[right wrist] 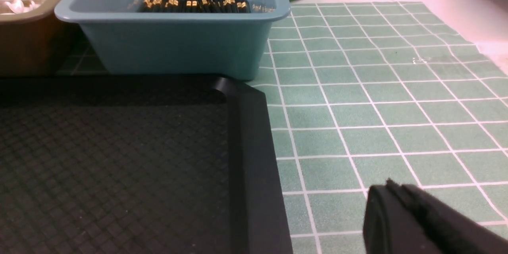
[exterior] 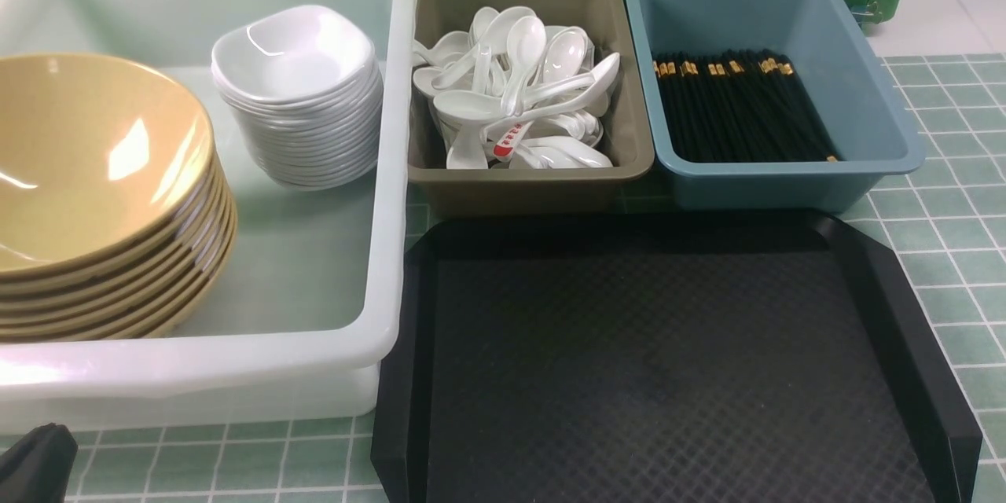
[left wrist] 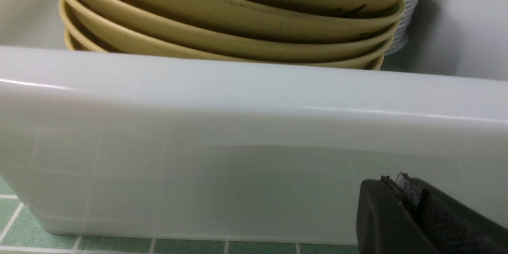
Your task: On blue table put chopsticks spoon bowls plates into blue grey white boxes.
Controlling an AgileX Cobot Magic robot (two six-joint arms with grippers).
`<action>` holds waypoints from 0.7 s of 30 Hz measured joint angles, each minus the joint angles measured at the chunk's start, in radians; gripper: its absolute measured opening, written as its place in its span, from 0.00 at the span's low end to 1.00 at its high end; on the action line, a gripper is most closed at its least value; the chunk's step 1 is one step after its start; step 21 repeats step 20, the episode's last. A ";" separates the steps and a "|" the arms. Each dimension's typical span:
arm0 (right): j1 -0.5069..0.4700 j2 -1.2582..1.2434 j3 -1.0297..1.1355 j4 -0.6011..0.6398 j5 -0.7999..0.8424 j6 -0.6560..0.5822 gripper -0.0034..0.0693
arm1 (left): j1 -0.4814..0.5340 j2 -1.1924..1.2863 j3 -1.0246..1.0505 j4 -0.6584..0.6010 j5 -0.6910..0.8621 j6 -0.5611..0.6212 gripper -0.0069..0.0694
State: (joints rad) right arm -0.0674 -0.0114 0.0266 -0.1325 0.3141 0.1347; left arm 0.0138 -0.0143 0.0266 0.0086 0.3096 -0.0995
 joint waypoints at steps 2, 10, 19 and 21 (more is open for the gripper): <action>0.000 0.000 0.000 0.000 0.000 0.000 0.11 | 0.000 0.000 0.000 0.000 0.000 0.000 0.07; 0.000 0.000 0.000 0.000 0.000 0.000 0.11 | 0.000 0.000 0.000 0.000 0.000 0.000 0.07; 0.000 0.000 0.000 0.000 0.000 0.000 0.12 | 0.000 0.000 0.000 0.000 0.000 0.000 0.07; 0.000 0.000 0.000 0.000 0.000 0.000 0.12 | 0.000 0.000 0.000 0.000 0.000 0.000 0.07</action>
